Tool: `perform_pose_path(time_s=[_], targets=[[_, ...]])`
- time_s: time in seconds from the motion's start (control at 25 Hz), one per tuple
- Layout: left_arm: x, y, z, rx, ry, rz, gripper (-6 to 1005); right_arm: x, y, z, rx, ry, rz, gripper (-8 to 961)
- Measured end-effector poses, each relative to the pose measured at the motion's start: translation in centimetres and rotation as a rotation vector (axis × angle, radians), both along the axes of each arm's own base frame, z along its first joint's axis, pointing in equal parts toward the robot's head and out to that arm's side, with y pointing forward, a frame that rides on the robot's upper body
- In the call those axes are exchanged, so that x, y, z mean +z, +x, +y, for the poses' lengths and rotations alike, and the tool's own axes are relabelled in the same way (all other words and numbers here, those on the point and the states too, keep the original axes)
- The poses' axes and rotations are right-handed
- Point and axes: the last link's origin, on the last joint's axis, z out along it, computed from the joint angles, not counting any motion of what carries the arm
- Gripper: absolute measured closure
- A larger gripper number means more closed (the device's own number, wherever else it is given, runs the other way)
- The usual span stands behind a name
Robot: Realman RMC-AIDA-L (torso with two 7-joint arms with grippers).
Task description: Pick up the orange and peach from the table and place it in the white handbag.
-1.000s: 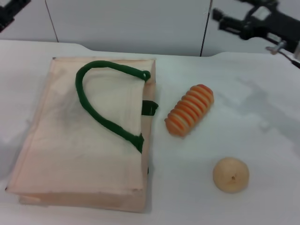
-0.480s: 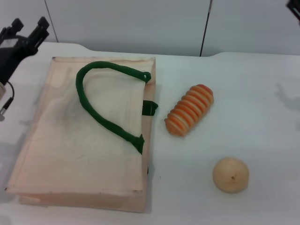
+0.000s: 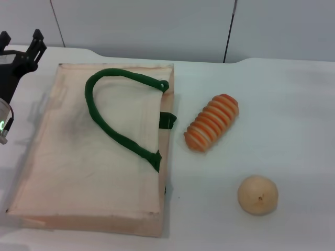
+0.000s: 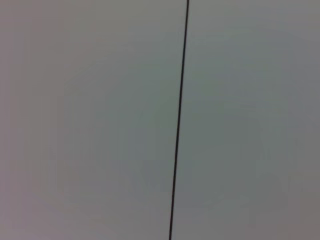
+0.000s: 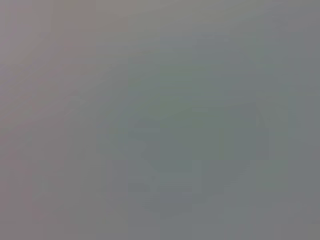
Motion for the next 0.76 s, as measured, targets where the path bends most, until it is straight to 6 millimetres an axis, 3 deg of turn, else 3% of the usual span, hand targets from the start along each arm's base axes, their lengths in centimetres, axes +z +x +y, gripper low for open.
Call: perform_pose_path(time_s=[0.76], targets=[[0.16, -0.17, -0.20, 0.006, 0.016, -0.018, 179, -0.06, 0.18, -0.11, -0.007, -0.003, 0.004, 71]])
